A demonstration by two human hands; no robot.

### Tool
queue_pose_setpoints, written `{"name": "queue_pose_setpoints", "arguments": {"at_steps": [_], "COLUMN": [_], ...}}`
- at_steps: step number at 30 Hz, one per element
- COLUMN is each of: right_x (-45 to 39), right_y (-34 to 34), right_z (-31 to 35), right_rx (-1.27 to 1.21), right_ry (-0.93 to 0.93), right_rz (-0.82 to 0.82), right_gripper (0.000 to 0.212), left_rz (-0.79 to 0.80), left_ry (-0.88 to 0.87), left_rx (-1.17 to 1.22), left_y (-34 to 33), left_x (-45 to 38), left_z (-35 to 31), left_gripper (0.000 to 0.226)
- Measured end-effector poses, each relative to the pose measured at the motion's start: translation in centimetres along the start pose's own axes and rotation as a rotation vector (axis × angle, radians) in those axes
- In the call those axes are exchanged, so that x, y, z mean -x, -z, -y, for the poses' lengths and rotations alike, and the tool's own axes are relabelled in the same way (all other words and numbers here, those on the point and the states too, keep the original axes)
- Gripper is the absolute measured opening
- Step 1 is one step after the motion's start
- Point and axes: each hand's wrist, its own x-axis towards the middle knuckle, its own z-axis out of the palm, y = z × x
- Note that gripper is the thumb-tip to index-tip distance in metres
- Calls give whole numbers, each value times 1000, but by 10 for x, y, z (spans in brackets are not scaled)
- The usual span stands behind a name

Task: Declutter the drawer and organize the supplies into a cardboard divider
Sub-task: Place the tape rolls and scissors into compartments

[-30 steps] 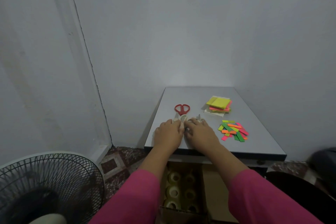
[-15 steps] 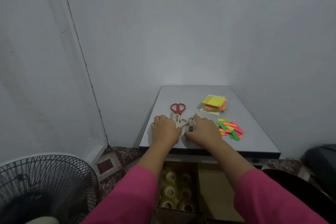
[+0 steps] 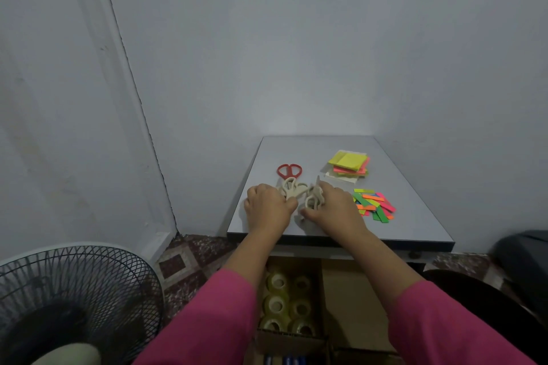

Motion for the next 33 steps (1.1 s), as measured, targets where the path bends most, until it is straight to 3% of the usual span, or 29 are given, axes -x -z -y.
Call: {"name": "queue_pose_setpoints", "arguments": {"at_steps": [5,10,15,18,22,25,30,33], "right_x": [30,73,131,162,185,180,176,174], "right_y": [17,25,26,24,25,24,14,10], "right_z": [3,-15,-47,-74,-98,-103,-102,-104], "right_rx": [-153,-218,-208,-186,-161,-150,-38,-13], "right_ry": [53,79,134,151,84,-6,-67,-154], "right_rz": [-39,-31,-71,-10,93,71,177,223], "right_gripper": [56,80,81,82,83,85,74,68], "left_rz": [-42,-73,-181,-229,-71,121,267,371], "left_ry": [-26,-99,-157,-210,-181,-127,-216,-271], "left_rx": [122,239,346,364,280,126,-171,-359], "left_y": [12,20,8,-8,-33,-42,-51,-60], "left_x": [19,63,119,153,186,190,171,163], "left_z": [-7,-12,-6,2,10,3,-19,-30], "left_gripper": [26,19,16,17,18,19,39,40]}}
